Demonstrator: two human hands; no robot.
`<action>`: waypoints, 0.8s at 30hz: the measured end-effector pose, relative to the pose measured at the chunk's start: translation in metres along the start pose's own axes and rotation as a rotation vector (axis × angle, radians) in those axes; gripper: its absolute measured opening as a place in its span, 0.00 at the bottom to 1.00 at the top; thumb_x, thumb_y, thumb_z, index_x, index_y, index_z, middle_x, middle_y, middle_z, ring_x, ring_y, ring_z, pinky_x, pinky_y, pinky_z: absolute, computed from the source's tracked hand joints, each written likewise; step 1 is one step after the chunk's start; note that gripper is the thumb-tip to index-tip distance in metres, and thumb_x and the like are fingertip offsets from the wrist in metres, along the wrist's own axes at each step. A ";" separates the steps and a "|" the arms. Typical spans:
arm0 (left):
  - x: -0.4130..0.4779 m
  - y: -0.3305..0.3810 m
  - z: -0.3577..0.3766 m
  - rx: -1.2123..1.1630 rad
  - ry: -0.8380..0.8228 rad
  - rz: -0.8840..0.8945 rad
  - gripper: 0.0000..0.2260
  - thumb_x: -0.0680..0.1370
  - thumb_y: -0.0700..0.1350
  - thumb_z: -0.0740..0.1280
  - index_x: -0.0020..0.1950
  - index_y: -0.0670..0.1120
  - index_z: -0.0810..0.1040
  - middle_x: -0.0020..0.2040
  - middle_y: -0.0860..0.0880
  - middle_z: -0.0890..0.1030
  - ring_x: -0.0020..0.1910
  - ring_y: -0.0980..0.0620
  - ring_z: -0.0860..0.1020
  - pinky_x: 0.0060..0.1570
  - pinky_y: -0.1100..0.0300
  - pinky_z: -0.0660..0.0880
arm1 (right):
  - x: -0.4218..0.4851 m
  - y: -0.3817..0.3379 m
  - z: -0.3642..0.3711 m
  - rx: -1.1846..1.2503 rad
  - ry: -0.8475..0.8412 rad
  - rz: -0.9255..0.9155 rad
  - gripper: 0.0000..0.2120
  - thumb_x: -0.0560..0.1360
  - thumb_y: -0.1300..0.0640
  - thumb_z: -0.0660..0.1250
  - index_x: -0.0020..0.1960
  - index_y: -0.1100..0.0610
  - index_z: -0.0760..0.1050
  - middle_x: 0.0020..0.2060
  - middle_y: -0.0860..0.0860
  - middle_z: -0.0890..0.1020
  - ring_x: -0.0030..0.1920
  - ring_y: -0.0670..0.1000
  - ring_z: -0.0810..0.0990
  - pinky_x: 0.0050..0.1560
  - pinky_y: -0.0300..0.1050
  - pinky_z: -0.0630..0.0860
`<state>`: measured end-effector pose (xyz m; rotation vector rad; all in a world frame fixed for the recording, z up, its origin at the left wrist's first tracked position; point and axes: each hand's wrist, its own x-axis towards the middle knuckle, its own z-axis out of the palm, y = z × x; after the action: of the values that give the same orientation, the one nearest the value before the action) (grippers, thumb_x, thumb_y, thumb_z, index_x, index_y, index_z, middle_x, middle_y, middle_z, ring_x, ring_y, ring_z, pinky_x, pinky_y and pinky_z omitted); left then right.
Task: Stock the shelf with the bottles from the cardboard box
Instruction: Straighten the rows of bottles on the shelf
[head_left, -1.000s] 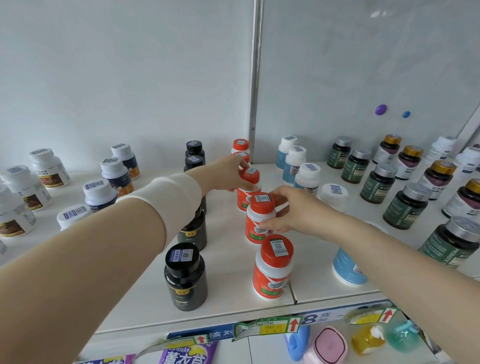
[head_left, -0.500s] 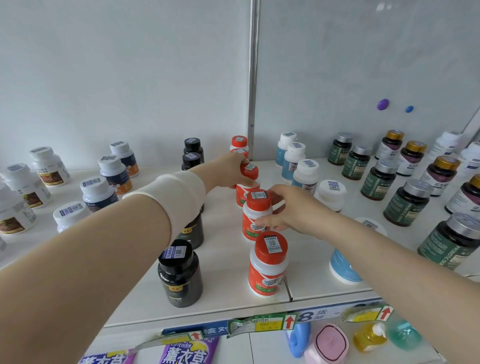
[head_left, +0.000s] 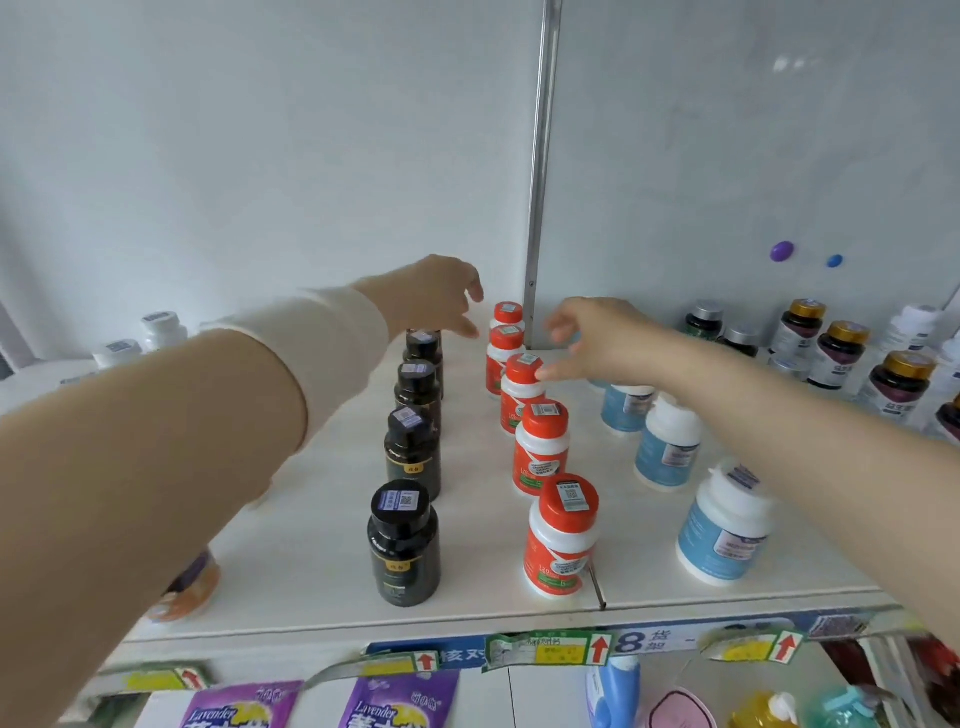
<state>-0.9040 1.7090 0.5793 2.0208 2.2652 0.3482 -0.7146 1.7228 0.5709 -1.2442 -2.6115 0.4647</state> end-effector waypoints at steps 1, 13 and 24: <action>-0.004 -0.008 -0.006 0.077 0.005 -0.001 0.20 0.74 0.46 0.70 0.65 0.47 0.72 0.61 0.49 0.77 0.59 0.47 0.75 0.57 0.54 0.72 | 0.005 -0.006 -0.001 -0.059 0.006 -0.016 0.25 0.73 0.52 0.70 0.66 0.59 0.68 0.63 0.54 0.76 0.61 0.53 0.75 0.57 0.43 0.70; -0.033 -0.093 -0.009 0.502 -0.043 0.127 0.19 0.76 0.49 0.68 0.66 0.49 0.70 0.59 0.48 0.77 0.56 0.45 0.77 0.51 0.54 0.74 | 0.030 -0.065 0.043 -0.487 0.029 -0.030 0.25 0.75 0.54 0.67 0.69 0.56 0.64 0.64 0.55 0.71 0.59 0.56 0.75 0.53 0.45 0.72; -0.027 -0.091 0.036 -0.035 -0.193 0.115 0.29 0.76 0.54 0.67 0.72 0.43 0.64 0.67 0.45 0.73 0.63 0.45 0.72 0.61 0.57 0.67 | 0.008 -0.071 0.067 0.198 -0.090 0.097 0.27 0.72 0.46 0.68 0.68 0.53 0.67 0.64 0.48 0.75 0.58 0.47 0.76 0.56 0.40 0.72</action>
<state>-0.9815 1.6768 0.5218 2.0736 2.0227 0.1904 -0.7922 1.6742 0.5355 -1.3154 -2.5100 0.7926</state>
